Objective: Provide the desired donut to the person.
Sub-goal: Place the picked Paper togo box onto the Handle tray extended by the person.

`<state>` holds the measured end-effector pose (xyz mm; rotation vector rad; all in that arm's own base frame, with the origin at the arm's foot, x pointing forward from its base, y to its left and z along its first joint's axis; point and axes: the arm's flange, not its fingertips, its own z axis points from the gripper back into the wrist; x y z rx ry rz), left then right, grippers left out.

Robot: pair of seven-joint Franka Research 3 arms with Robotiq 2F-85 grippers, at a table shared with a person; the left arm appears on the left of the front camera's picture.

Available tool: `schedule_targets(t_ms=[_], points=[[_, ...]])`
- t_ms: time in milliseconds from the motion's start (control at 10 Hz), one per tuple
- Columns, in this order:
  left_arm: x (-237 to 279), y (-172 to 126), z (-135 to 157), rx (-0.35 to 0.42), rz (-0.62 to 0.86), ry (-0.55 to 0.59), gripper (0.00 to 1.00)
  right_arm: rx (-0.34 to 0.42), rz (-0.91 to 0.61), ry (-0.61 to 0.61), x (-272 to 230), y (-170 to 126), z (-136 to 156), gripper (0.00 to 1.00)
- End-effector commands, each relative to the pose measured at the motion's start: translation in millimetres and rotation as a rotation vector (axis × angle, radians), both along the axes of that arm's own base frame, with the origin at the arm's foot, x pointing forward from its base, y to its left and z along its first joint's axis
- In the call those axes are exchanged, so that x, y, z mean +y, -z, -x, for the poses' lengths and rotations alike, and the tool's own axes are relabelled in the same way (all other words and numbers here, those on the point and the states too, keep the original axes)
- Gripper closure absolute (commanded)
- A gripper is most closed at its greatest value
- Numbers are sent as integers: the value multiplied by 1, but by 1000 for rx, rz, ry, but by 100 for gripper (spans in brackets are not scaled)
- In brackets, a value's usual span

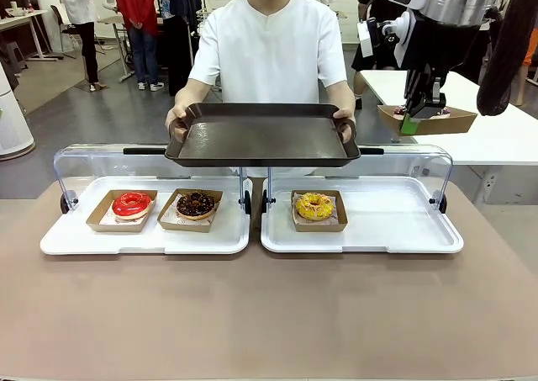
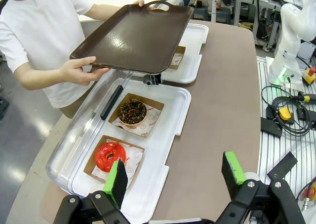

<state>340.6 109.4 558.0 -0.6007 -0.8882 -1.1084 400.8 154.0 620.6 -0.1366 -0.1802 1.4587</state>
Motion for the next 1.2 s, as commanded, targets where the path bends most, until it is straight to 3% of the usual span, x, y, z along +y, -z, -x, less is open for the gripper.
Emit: schedule_targets(t_ms=[0,100,400,600,800,1100], points=[[0,0,-1,-18,17,3,0,0,1,2,-1,0,2,99],[0,0,-1,-18,17,3,0,0,0,0,0,0,0,99],[0,0,-1,-18,17,3,0,-160,35,-17,52,-54,12,99],[0,0,-1,-18,17,3,0,-185,-22,-30,97,-68,4,99],[0,0,-1,-18,17,3,0,-203,-97,-43,146,-54,-14,99],[0,0,-1,-18,17,3,0,-259,-107,20,179,-6,-49,99]])
